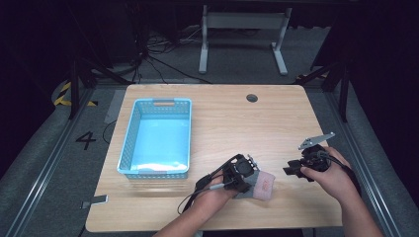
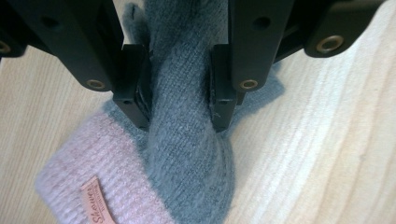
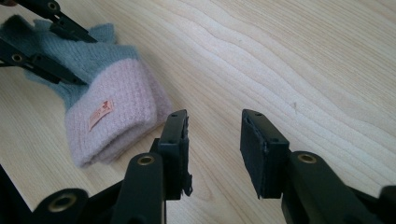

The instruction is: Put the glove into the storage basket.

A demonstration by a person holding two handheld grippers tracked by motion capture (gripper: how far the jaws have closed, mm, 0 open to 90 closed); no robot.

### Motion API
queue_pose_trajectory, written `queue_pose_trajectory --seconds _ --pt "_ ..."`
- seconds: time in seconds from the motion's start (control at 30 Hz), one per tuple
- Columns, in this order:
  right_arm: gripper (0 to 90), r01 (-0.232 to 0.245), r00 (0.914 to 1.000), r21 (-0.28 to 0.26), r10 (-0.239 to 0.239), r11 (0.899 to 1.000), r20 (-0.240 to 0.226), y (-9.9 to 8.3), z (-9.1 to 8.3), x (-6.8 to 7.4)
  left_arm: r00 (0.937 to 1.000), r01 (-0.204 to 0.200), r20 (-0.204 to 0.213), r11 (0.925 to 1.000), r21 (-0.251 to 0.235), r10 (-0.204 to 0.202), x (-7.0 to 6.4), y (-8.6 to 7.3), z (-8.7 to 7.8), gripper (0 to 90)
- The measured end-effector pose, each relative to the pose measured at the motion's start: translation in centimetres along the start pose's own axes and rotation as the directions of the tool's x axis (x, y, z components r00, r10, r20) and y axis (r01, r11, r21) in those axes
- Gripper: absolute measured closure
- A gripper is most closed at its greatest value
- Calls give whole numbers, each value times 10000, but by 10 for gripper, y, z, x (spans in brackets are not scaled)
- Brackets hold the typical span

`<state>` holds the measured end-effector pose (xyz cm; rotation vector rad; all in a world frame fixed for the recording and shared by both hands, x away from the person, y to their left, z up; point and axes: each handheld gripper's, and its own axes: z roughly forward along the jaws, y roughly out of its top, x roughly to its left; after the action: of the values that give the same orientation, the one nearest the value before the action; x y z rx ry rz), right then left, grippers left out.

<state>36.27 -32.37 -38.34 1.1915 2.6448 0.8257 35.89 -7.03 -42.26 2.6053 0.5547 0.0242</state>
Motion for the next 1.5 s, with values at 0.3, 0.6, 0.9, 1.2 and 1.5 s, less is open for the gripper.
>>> queue_pose_trajectory --seconds 0.3,0.6,0.9,1.2,1.5 --pt "629 -96 10000 -68 97 9999 23 -1 -2 -2 9999 -23 107 9995 -310 26 6 -2 -31 664" --pt "623 -75 10000 -93 75 9999 -19 4 -1 -6 9998 172 -24 9980 -615 -174 16 -12 -66 665" --pt "621 -6 10000 -48 5 10000 -70 9 3 -7 9996 123 -221 9943 -1062 -147 20 -23 -102 664" --pt "621 -124 9999 -19 123 9999 -39 6 4 -8 9962 478 -652 9883 -1449 -578 40 -38 -136 664" --pt "625 -267 9996 -252 269 9993 50 4 2 -8 9917 715 -930 9819 -1756 -888 59 -46 -158 664"
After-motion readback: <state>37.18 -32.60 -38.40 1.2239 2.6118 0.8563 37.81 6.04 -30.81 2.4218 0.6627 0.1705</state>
